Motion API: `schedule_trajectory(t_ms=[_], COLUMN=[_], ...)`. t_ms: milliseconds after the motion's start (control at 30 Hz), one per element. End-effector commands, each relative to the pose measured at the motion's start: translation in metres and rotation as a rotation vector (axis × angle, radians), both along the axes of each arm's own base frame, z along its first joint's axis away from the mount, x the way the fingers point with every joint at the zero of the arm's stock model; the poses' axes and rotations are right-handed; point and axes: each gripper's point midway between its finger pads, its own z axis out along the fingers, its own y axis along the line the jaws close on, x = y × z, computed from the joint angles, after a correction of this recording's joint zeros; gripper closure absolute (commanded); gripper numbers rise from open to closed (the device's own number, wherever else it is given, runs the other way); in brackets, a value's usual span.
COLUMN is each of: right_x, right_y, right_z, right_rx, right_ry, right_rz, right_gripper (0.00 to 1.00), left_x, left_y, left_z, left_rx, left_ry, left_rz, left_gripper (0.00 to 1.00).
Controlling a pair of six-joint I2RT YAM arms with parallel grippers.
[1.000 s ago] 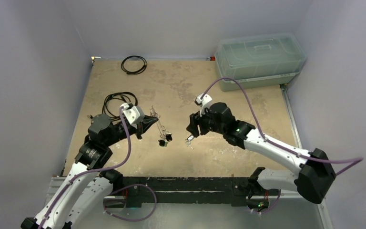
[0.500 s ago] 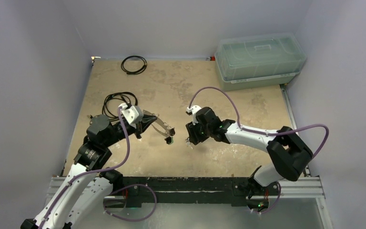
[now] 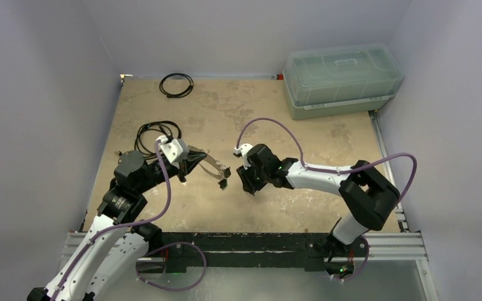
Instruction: Put the keys on the keyring
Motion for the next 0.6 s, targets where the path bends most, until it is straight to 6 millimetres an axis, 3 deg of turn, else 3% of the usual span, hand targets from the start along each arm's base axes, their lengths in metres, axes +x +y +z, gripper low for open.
schedule_trajectory(t_ms=[0,567], right_x=[0.0141,0.0224], right_y=[0.0136,0.0176], right_z=[0.0132,0.0053], right_rx=[0.014,-0.011], right_ry=[-0.063,-0.088], right_rz=[0.013,0.012], right_gripper=[0.6,0.68], left_x=[-0.0005,0.0006], left_y=[0.0005,-0.0007], left_z=[0.0315,0.0287], left_rx=[-0.031,-0.028], left_ry=[-0.093,-0.082], left_rz=[0.001,-0.002], left_gripper=[1.0,1.0])
